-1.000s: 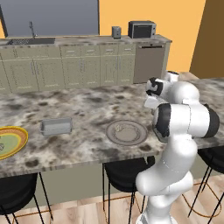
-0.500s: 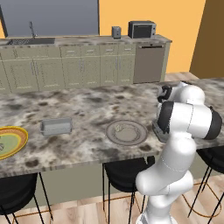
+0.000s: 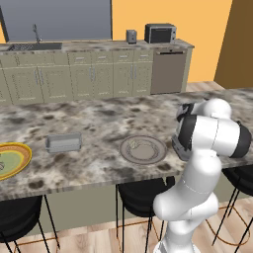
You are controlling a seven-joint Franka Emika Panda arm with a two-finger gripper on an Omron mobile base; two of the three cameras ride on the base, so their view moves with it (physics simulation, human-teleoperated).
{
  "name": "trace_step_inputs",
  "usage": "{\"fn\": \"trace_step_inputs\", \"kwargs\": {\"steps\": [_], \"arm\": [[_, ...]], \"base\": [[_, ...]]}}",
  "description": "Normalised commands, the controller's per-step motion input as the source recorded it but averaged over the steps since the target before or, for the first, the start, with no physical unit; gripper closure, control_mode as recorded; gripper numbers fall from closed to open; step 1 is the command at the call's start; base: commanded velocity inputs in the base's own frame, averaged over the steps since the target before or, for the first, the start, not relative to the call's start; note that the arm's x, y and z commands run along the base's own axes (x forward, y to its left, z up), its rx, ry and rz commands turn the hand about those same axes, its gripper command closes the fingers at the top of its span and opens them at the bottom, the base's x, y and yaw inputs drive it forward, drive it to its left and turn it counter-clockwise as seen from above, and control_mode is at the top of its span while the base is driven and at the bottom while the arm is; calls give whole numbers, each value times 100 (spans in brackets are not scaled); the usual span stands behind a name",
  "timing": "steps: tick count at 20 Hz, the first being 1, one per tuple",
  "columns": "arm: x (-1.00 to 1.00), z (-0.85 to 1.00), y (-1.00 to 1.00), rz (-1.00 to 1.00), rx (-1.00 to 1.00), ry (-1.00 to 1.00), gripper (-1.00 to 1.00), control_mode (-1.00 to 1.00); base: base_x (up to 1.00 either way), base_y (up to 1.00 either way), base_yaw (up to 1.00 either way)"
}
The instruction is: Place two dumplings into each of the tupperware containers and then place the containers in the fridge.
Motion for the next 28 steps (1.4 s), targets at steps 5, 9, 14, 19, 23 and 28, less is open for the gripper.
{"fn": "trace_step_inputs", "kwargs": {"steps": [5, 9, 14, 19, 23, 28], "arm": [[0, -28, 0, 0, 0, 0, -100, -100], [0, -8, 0, 0, 0, 0, -100, -100], [0, 0, 0, 0, 0, 0, -100, -100], [-2, 22, 0, 0, 0, 0, -100, -100], [-29, 71, 13, 0, 0, 0, -100, -100], [-35, 56, 83, 3, 0, 0, -100, -100]], "base": [[0, 0, 0], [0, 0, 0], [0, 0, 0], [0, 0, 0], [0, 0, 0], [0, 0, 0]]}}
